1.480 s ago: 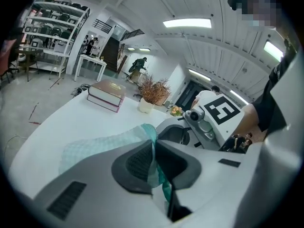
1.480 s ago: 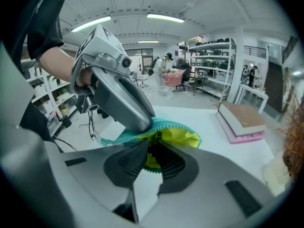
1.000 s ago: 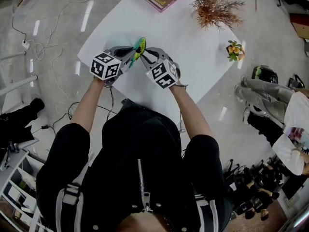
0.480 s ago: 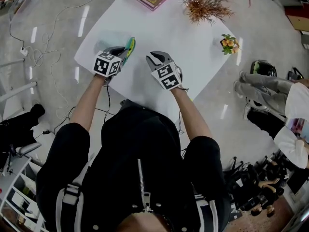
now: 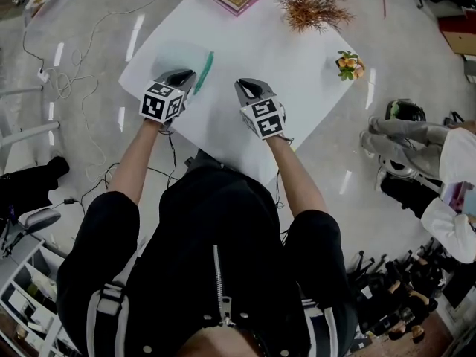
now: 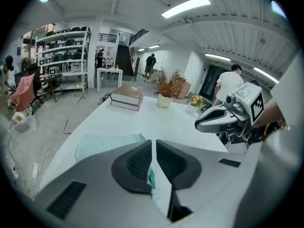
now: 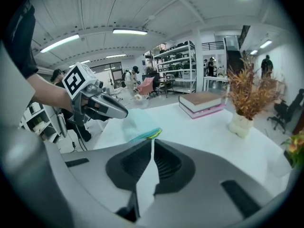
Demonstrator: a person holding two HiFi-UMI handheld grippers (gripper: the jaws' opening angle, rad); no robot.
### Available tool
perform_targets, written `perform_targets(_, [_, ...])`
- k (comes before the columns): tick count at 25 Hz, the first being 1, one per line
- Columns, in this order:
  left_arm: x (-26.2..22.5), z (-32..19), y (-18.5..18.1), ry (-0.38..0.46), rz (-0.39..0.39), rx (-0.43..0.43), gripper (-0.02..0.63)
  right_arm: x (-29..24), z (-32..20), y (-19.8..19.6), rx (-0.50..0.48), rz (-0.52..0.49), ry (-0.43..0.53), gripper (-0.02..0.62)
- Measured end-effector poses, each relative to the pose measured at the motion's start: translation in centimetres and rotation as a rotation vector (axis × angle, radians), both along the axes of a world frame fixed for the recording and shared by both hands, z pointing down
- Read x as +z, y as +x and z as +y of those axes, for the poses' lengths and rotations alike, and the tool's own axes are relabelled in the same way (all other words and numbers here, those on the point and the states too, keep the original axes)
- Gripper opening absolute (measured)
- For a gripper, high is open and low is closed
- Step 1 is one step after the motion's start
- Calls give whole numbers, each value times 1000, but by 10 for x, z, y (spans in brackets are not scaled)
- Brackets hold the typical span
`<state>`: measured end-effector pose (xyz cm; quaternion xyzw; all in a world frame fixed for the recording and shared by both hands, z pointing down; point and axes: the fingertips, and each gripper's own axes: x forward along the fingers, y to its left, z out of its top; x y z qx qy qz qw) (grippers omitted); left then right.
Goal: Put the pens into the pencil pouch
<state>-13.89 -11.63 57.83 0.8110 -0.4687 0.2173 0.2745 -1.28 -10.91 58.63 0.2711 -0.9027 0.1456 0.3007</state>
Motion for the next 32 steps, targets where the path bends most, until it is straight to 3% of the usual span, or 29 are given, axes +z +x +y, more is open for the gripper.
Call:
perform_targets(2, [-11,8,1,32,-8,-5,43,-9,4,6,19,-23,13,9])
perform_targets(9, [-52,35,16,139,4,-26,43,-53,23,33,36,-51,100,9])
perform_targets(14, [-89,52,24,224,3,-54,40,-93,30,62,99,-78,180,9])
perform_targets(20, [-125,70,41,320,7,-85,38,-140,41,99,188,-189,252,9])
perform_targets(26, [-159,95,64,389,55,-108,38,-172,63,125,233,-253,311,9])
perform_targets(32, [-166,118,84,422,45,-105,38,-179,86,140,227,-275,330,9])
